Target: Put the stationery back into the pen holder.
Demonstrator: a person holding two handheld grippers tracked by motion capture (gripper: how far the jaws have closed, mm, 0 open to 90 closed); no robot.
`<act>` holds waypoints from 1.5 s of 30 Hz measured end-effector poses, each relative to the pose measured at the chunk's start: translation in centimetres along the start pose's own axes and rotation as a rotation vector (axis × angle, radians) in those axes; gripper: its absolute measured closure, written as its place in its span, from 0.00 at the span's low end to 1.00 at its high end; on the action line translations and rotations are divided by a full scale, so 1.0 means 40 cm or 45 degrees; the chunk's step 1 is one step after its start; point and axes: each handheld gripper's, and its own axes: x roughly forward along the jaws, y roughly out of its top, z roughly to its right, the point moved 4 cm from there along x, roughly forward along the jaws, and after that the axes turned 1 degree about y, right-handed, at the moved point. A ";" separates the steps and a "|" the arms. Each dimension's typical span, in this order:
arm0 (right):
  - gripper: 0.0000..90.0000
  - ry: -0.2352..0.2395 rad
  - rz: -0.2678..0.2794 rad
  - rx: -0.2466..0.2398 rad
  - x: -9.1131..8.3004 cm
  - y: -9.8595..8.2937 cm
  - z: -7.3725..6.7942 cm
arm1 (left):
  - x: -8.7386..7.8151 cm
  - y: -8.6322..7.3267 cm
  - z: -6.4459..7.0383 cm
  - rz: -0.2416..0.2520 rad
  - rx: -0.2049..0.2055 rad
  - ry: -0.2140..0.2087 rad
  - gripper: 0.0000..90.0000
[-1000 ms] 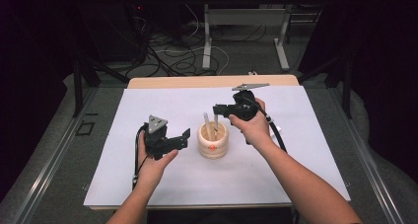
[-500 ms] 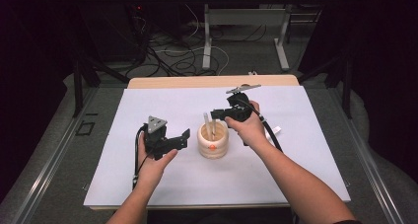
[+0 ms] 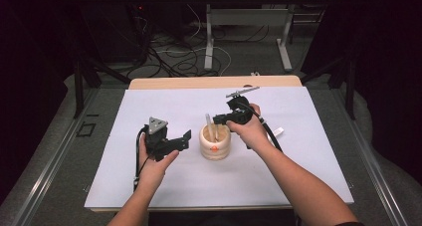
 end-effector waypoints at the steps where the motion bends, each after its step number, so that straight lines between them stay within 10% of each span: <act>1: 0.89 0.001 0.002 0.001 0.001 0.000 0.001 | 0.000 0.000 0.000 0.000 -0.001 0.000 0.08; 18: 0.69 -0.005 0.026 0.014 -0.023 0.008 0.009 | 0.002 -0.003 -0.005 -0.006 -0.010 0.004 0.08; 45: 0.50 -0.211 -0.096 -0.208 -0.110 -0.021 0.132 | 0.004 -0.006 -0.015 -0.013 -0.026 0.011 0.09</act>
